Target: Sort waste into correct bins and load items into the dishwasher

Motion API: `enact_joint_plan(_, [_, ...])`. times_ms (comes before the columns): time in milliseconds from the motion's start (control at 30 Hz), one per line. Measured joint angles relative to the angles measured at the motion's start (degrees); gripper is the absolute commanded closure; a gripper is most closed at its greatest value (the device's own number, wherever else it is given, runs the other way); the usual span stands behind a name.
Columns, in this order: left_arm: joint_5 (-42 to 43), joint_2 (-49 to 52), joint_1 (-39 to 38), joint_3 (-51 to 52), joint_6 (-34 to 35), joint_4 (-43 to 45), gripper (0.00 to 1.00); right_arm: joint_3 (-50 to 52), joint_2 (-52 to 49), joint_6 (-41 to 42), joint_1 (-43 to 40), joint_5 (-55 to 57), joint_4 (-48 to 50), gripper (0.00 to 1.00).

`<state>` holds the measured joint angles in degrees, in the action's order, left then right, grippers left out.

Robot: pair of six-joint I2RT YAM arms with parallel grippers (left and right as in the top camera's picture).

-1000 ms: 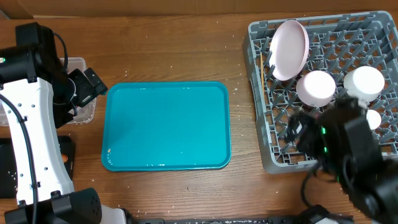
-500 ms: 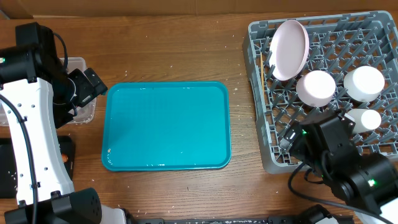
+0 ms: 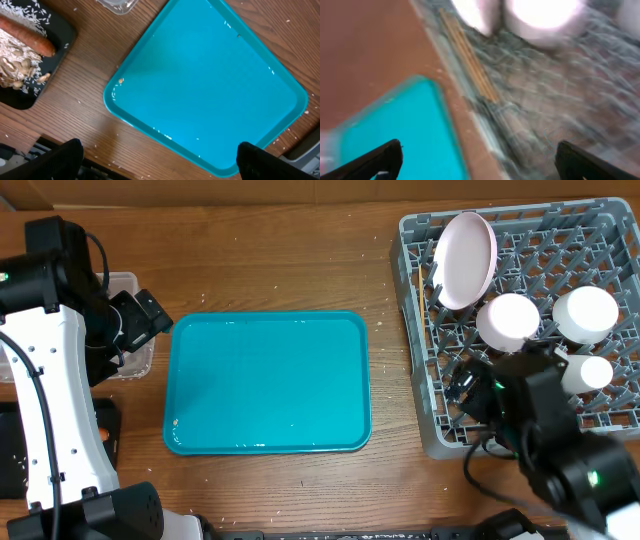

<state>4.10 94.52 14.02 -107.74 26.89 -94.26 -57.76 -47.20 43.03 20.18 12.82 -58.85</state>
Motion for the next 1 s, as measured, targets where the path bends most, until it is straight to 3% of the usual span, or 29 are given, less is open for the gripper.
enact_joint_plan(167, [0.0,0.0,0.0,0.04,0.0,0.0,0.0,18.43,16.13,-7.74,-9.53,-9.22,18.49,0.0])
enact_joint_plan(233, [-0.04,0.0,0.0,0.04,0.02,-0.04,0.0,30.6,24.98,-9.81,-14.82,-14.29,31.74,0.0])
enact_joint_plan(500, [0.0,0.0,0.0,0.11,0.02,-0.04,0.0,51.52,40.44,-11.37,-22.08,-23.65,49.96,0.0])
enact_joint_plan(767, [0.0,0.0,0.0,0.11,0.02,-0.02,0.0,56.68,46.42,-14.43,-22.14,-23.82,55.28,0.0])
enact_joint_plan(1000, [0.0,0.0,0.0,0.11,0.02,-0.02,0.0,56.7,46.45,-19.43,-22.21,-16.31,53.72,0.0])
